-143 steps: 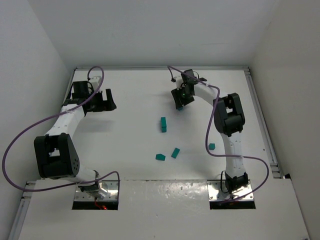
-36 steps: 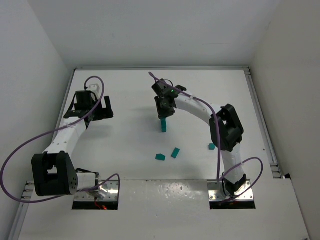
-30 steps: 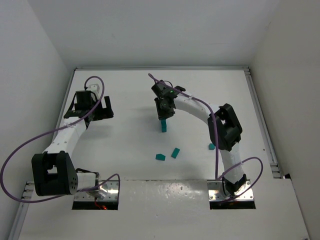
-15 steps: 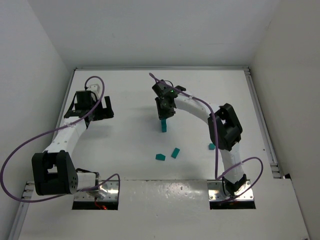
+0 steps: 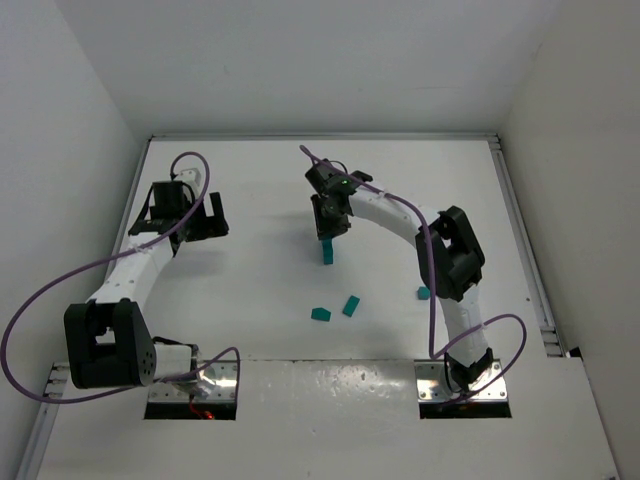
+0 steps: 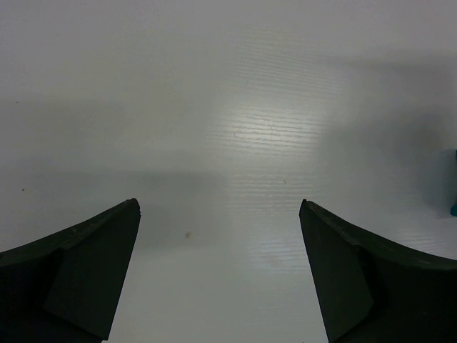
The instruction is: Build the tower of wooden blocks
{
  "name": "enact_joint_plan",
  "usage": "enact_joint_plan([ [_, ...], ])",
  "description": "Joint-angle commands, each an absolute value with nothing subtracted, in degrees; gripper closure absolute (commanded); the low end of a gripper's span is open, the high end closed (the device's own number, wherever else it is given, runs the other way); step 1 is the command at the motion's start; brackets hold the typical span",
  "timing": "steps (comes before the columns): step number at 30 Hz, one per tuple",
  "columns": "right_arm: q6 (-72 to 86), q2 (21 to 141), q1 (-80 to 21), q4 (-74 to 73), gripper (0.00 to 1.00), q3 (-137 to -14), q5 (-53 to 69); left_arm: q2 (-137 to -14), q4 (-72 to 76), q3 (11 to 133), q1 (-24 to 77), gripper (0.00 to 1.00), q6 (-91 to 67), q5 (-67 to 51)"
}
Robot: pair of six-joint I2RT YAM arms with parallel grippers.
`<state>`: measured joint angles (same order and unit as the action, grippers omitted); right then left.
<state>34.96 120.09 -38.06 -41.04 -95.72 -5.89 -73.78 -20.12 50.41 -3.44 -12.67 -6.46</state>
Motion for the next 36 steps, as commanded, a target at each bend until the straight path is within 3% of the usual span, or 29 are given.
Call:
enact_joint_plan([
  [1, 36.2, 120.8, -37.7, -40.8, 0.74, -97.5, -5.5, -73.7, -19.3, 52.5, -2.9, 0.0, -12.4, -7.0],
  [36, 36.7, 121.1, -37.2, -40.8, 0.67, -96.3, -4.2, -73.7, -19.3, 52.5, -2.9, 0.0, -12.4, -7.6],
])
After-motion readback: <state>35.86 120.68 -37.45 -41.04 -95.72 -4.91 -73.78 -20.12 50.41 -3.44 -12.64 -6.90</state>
